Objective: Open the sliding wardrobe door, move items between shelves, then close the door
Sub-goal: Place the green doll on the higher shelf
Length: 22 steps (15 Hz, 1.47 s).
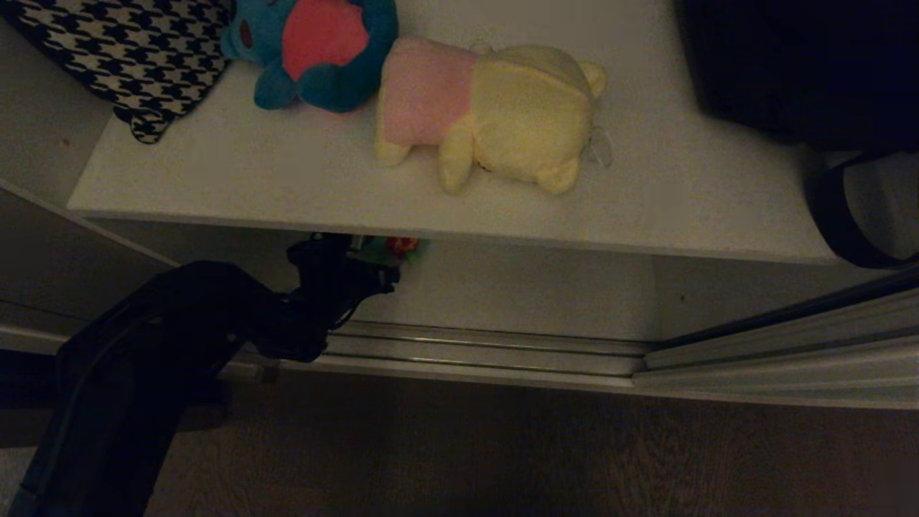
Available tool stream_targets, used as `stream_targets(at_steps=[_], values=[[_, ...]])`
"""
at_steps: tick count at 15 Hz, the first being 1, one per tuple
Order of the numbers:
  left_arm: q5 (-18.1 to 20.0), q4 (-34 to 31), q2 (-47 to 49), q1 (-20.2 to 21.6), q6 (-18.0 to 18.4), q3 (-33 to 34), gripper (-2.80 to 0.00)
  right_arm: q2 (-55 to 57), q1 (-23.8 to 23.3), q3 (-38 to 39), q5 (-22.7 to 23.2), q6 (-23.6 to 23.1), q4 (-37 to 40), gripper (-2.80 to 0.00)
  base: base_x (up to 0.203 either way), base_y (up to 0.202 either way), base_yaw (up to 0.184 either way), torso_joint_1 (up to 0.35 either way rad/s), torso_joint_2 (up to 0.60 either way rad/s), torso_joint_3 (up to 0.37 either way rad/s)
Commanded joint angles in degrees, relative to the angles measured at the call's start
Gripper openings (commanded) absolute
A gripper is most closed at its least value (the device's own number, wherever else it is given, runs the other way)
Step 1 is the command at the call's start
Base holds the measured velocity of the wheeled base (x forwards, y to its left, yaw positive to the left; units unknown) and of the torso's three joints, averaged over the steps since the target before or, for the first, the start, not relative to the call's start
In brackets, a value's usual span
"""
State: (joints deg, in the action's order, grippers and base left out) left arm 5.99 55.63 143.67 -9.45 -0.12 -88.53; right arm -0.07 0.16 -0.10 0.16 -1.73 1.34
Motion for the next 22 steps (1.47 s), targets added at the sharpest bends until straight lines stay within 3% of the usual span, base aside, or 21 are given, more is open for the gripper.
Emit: stream_targets(at_steps=[1, 4, 14, 16, 18, 22], values=[[0.0, -0.1, -1.7, -0.1, -1.5, -0.1, 0.00, 0.0, 0.0, 0.0, 0.0, 0.0, 0.0, -2.80, 0.000, 0.000, 0.000, 0.000, 0.00, 0.000], [0.1, -2.4, -3.1, -0.1, -5.1, 0.1, 0.00, 0.0, 0.0, 0.0, 0.0, 0.0, 0.1, -2.80, 0.000, 0.000, 0.000, 0.000, 0.00, 0.000], [0.2, -2.5, -1.3, -1.2, -7.7, -2.3, 0.00, 0.0, 0.0, 0.0, 0.0, 0.0, 0.0, -2.80, 0.000, 0.000, 0.000, 0.000, 0.00, 0.000], [0.1, -6.2, -0.8, -2.0, -10.8, -5.3, 0.00, -0.1, 0.0, 0.0, 0.0, 0.0, 0.0, -2.80, 0.000, 0.000, 0.000, 0.000, 0.00, 0.000], [-0.2, -11.8, -0.9, -2.6, -16.5, -7.8, 0.00, -0.1, 0.0, 0.0, 0.0, 0.0, 0.0, -2.80, 0.000, 0.000, 0.000, 0.000, 0.00, 0.000], [0.2, -16.6, -2.3, -3.0, -20.9, -8.5, 0.00, 0.0, 0.0, 0.0, 0.0, 0.0, 0.0, -2.80, 0.000, 0.000, 0.000, 0.000, 0.00, 0.000]])
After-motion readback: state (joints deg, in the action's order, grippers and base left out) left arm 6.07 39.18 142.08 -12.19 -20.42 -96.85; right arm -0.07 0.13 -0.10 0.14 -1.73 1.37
